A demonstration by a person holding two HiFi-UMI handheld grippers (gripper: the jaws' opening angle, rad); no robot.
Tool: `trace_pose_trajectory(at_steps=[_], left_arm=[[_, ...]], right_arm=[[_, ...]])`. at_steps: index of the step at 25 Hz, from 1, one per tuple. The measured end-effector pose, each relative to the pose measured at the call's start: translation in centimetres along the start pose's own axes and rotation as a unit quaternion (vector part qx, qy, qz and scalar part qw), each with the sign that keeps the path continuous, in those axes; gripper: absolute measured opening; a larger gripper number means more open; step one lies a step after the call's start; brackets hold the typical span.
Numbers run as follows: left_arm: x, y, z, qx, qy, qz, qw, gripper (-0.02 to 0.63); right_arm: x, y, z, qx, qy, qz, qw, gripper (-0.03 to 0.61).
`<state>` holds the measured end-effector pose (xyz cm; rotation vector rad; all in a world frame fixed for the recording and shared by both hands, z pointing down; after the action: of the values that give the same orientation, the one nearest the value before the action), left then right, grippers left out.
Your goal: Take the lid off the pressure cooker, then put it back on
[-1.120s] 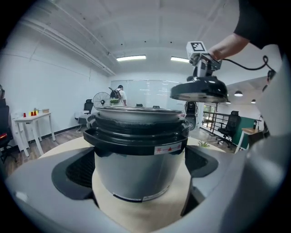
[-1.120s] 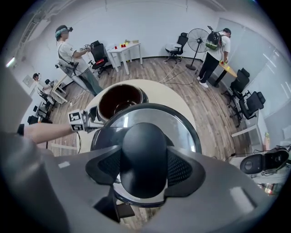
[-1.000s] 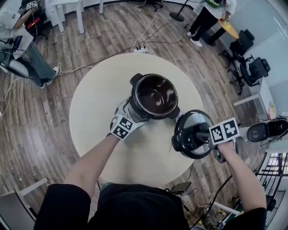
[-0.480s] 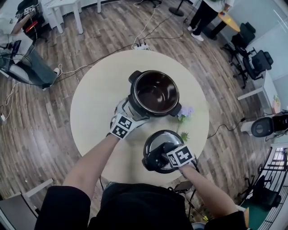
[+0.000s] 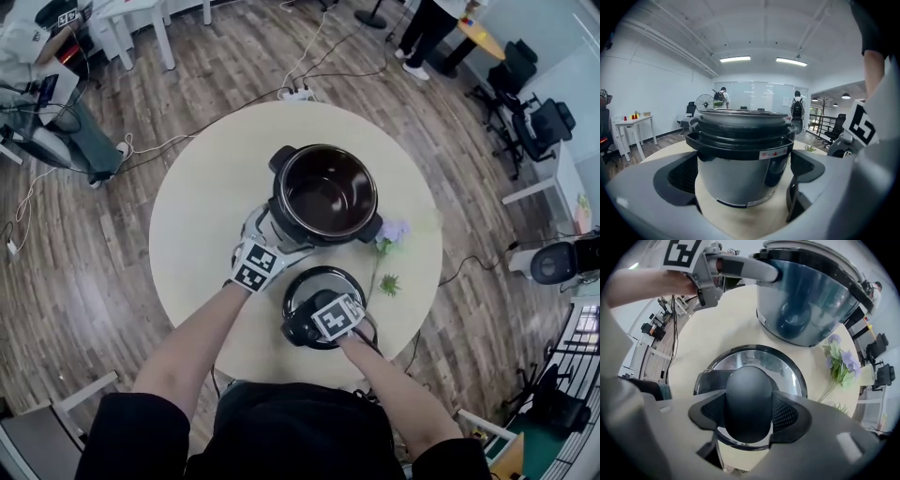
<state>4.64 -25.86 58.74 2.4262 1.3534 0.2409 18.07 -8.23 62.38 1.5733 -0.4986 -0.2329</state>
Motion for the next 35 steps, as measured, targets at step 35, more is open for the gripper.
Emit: trace_pose_trajectory(at_steps=[35], left_arm=[[0.0,0.0,0.1,-0.005,-0.003,0.0,1.0,0.592]], right_arm=[[1.7,-1.6,0.3,0.025,0.007,0.005,1.0,0.285]])
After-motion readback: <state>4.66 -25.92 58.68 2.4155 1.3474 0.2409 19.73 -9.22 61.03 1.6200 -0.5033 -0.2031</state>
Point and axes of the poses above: the fingertips, and each gripper's own axes: y forward along the fingers, x to its right, z out of its top, the point moved 10 cm from there along -y, backward along the fingers, and after that the axes turned 4 degrees about z, right-handed, at the moved point
